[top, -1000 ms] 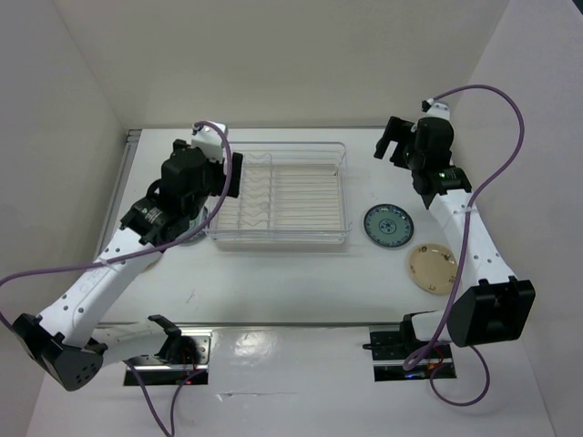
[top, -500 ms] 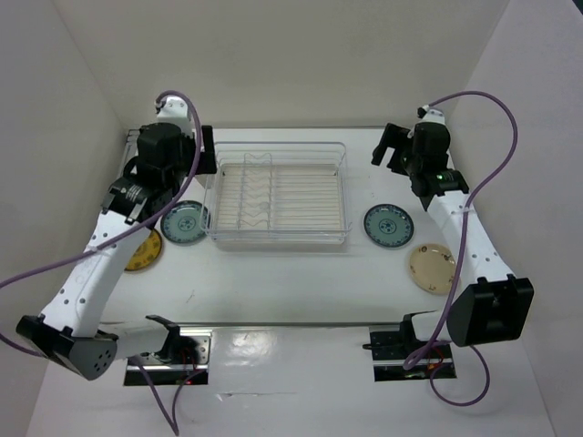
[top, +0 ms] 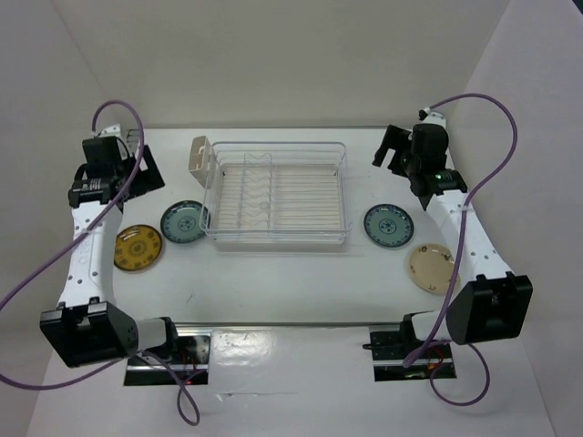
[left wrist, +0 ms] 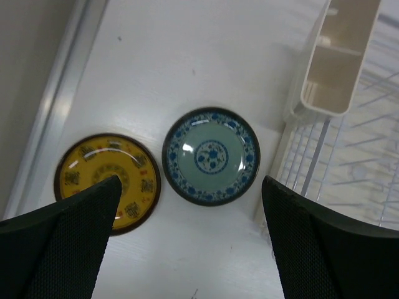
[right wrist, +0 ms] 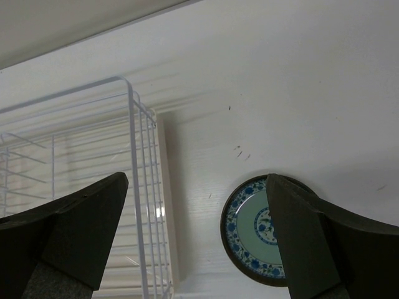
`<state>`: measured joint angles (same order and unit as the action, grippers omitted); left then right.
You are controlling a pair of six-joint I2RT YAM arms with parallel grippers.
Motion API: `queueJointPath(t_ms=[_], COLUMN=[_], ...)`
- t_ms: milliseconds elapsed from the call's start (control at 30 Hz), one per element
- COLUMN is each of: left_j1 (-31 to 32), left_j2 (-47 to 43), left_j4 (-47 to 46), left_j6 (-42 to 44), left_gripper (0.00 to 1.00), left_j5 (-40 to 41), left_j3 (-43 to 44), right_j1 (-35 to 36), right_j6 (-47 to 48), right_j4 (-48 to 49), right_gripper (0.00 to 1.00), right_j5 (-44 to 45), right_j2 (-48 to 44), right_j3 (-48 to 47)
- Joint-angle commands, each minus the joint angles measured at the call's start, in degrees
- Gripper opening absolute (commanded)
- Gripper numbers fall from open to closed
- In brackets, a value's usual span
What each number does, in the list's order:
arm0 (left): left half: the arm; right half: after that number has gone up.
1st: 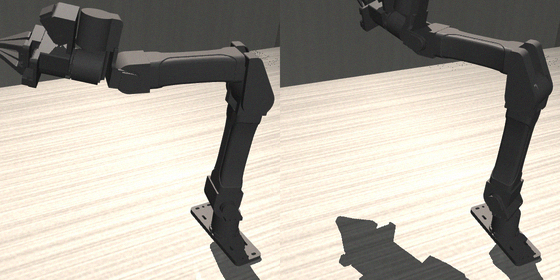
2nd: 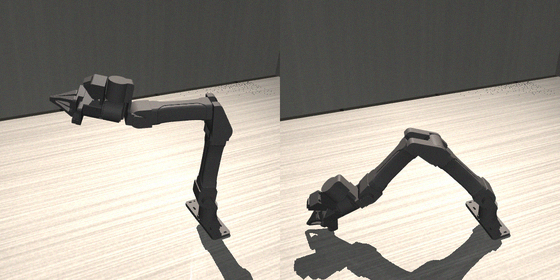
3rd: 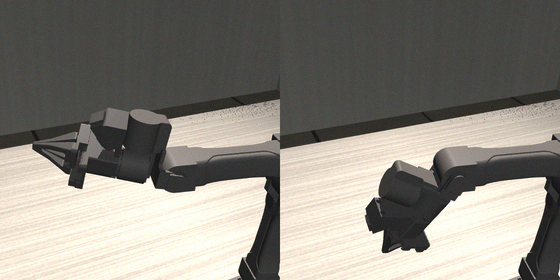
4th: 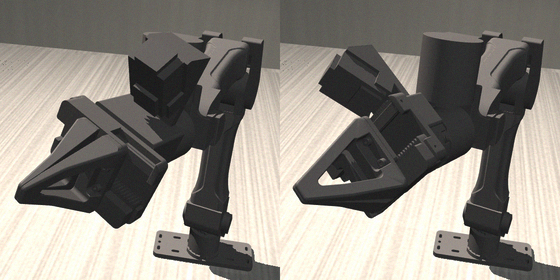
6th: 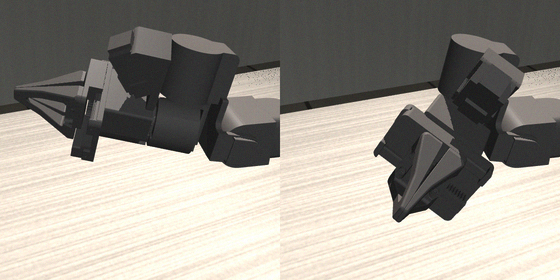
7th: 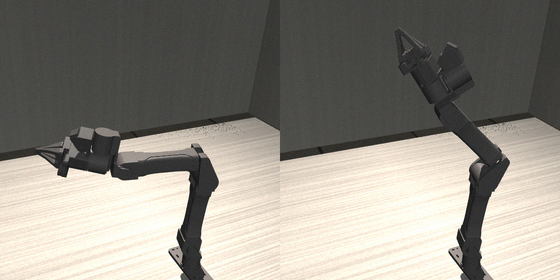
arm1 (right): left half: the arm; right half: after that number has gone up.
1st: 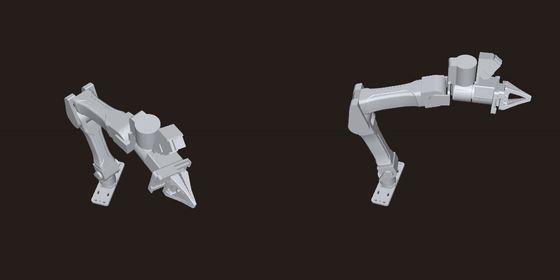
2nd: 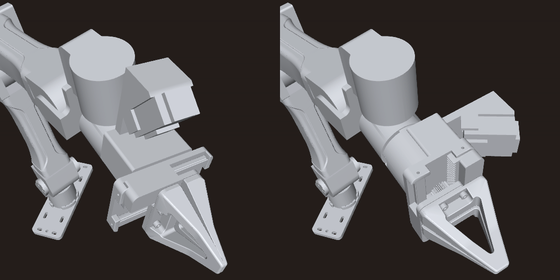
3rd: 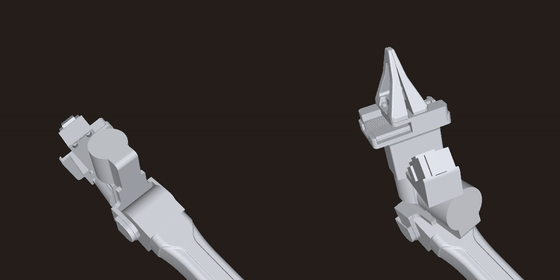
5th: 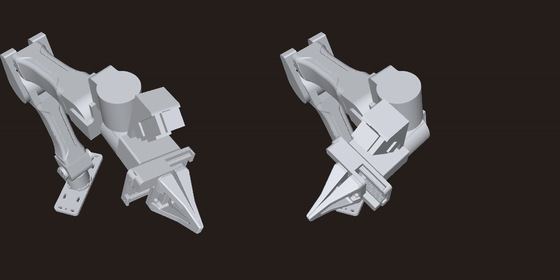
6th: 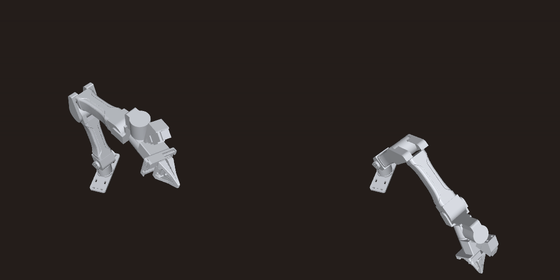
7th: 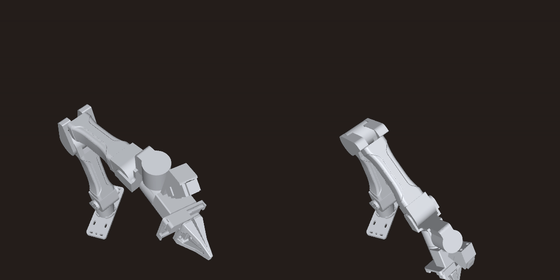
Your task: Load the plates into the dish rack
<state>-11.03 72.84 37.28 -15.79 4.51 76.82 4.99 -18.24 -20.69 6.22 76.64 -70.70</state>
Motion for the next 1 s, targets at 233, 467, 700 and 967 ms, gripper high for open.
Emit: queueJointPath(t_ms=[233, 467, 700, 967], left_j1=[-11.55, -16.04, -16.57, -17.36], left_j2=[2.74, 15.04, 25.67, 32.45], left_j4=[-17.66, -22.32, -24.53, -24.18], left_j6=[2.86, 8.05, 11.31, 13.95], left_gripper=[0.99, 1.0, 0.91, 0.91], left_j5=[-27.71, -41.78, -35.63, -36.59], left_j3=[-15.55, -12.49, -9.94, -6.5], right_j1=[-0.34, -0.34, -0.34, -0.34], right_j6=[-0.04, -0.04, -0.04, -0.04], right_j4=[-1.11, 0.82, 3.1, 2.23], right_gripper=[1.0, 1.0, 1.0, 1.0], right_j5=[-7.27, -8.42, -6.57, -6.57], right_j2=[6.67, 8.61, 8.61, 9.76], right_j3=[-2.16, -2.17, -0.85, -2.69])
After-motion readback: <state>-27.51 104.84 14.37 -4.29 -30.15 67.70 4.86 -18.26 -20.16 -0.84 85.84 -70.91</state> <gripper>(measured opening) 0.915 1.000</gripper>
